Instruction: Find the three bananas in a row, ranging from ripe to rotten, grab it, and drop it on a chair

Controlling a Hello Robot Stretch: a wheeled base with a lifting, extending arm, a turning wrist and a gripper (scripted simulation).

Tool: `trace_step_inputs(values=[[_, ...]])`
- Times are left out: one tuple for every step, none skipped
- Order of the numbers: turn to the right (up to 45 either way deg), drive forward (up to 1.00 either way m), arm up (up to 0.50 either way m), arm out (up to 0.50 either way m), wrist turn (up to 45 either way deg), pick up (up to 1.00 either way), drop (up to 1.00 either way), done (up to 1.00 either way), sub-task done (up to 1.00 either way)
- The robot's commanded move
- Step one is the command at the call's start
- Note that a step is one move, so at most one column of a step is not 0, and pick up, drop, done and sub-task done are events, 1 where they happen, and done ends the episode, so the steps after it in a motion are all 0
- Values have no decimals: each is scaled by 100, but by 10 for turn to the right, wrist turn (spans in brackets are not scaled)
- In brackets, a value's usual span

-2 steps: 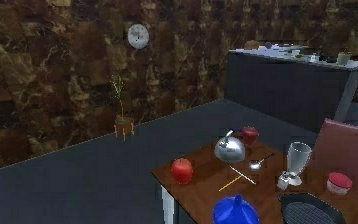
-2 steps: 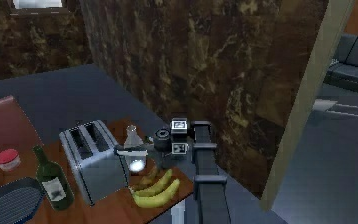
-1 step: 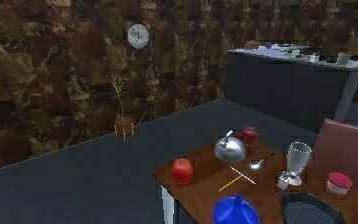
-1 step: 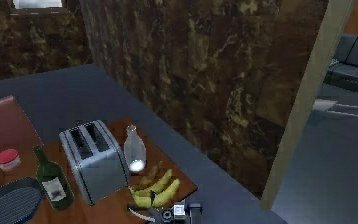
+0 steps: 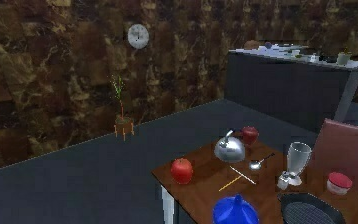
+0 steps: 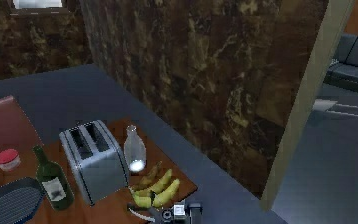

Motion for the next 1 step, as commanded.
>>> trace_step_inputs(values=[[0, 0, 10, 0, 0, 0, 0, 0, 0]])
